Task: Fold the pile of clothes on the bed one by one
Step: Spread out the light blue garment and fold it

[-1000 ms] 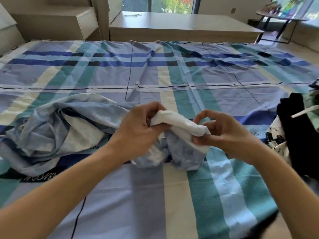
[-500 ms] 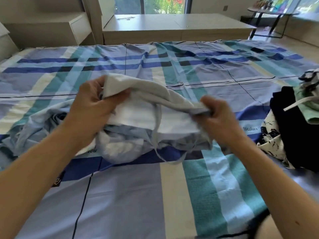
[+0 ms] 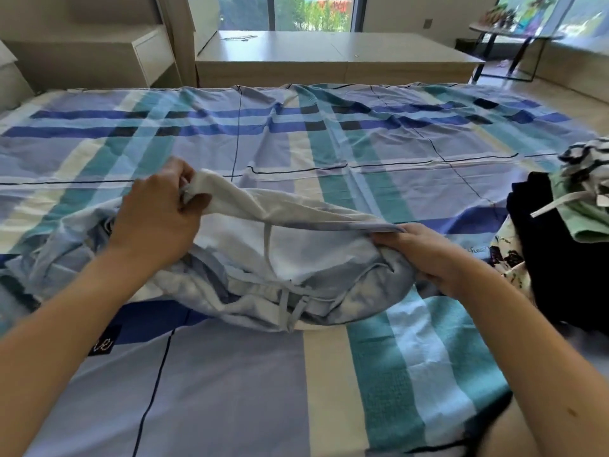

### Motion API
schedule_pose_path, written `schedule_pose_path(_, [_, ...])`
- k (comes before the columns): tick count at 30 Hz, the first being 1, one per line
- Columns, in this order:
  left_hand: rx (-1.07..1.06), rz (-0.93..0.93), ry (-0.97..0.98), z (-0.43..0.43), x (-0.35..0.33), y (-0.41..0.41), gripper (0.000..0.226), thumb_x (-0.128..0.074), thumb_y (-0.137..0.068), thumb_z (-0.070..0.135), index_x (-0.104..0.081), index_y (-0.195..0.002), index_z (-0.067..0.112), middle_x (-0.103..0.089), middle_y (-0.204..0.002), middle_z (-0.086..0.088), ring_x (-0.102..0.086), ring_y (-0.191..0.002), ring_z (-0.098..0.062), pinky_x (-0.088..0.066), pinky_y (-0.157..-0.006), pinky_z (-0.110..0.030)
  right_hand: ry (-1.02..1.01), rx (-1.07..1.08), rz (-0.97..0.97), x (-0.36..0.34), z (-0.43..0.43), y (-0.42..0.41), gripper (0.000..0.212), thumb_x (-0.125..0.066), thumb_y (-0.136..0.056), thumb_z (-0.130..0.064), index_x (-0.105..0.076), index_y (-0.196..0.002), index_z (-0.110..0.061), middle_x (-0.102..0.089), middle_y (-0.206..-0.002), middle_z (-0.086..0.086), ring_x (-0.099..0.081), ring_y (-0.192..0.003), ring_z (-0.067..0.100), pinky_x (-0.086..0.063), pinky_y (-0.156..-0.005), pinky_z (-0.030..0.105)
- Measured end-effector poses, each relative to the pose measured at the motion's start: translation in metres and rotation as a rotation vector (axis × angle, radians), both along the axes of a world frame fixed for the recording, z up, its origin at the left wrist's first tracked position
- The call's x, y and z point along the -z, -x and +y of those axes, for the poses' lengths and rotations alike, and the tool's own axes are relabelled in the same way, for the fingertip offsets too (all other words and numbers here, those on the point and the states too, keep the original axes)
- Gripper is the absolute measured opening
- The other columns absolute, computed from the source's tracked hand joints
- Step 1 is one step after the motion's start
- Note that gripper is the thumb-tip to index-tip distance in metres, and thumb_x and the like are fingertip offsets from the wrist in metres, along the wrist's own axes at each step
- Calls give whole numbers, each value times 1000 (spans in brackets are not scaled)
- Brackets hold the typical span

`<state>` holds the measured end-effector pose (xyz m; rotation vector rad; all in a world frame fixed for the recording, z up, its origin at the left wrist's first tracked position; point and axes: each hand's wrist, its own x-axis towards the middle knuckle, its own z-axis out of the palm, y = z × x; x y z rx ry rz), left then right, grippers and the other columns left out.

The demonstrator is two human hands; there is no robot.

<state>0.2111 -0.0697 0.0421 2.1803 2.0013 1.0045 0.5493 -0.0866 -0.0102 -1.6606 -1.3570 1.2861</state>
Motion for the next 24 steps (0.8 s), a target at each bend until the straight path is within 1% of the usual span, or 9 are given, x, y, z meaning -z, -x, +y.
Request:
schedule_pose_path(4, [-50,140,149,3,15,17,17,-61,-97,20,-56,-112,15,-65,-104,-19,-60,-97,-44,-47,-75,-46,-127,74,337,-8,4,3,17,-63,-95,-18,-73,-105,-8,-75,-99,16,-71,-90,29,-56,-80,37])
schedule_pose_path(7, [136,202,421,1,20,18,35,-61,-90,20,-53,-124,25,-63,-120,-10,-58,-109,-34,-48,-89,-45,-218,179,443,-9,-1,4,6,-62,-94,-10,-66,-93,-14,-70,-88,9,-65,-81,20,-53,-73,33])
schedule_pose_path(10, [379,202,262,-22,23,-6,80,-68,-73,40,-39,-147,29,-49,-141,3,-46,-129,-17,-36,-105,-36,-266,166,491,-13,-9,17,8,-60,-94,-6,-62,-94,-14,-67,-86,10,-63,-80,21,-53,-73,33])
schedule_pose_path(12, [557,108,232,-40,23,-37,93,-75,-72,53,-32,-151,30,-44,-145,10,-42,-129,-6,-31,-105,-27,-332,64,447,-19,-17,38,6,-64,-91,-9,-63,-89,-15,-67,-80,8,-63,-75,18,-53,-67,29])
schedule_pose_path(14, [590,74,260,-49,32,-63,77,-71,-72,59,-41,-138,34,-56,-132,10,-55,-116,-11,-44,-94,-31,-462,-33,354,-23,-25,58,7,-68,-79,-14,-65,-79,-21,-66,-74,3,-61,-69,13,-51,-63,25])
schedule_pose_path(17, [471,70,139,-39,33,-68,8,-56,-84,30,-53,-91,31,-68,-81,1,-67,-76,-26,-50,-65,-37,-656,12,104,-23,-30,63,16,-74,-68,-27,-62,-76,-21,-64,-65,-1,-55,-59,7,-45,-56,23])
schedule_pose_path(19, [387,-61,86,-29,21,-55,17,-53,-84,9,-60,-84,25,-63,-68,4,-63,-65,-16,-44,-59,-32,-685,61,-193,-17,-28,47,28,-81,-67,-35,-60,-80,-22,-61,-61,-1,-55,-55,11,-42,-53,28])
schedule_pose_path(22, [280,-223,56,-19,-11,-35,23,-53,-93,7,-66,-86,24,-63,-71,6,-55,-60,2,-40,-57,-22,-586,82,-716,-6,-22,22,20,-75,-74,-20,-59,-84,-24,-57,-61,-7,-61,-68,24,-44,-58,34])
schedule_pose_path(24, [195,-427,81,-13,-23,-16,22,-52,-100,16,-67,-90,28,-65,-81,5,-57,-64,10,-45,-62,-15,-486,105,-809,1,-16,16,11,-69,-81,-18,-61,-83,-26,-56,-62,-9,-61,-74,28,-44,-61,34])
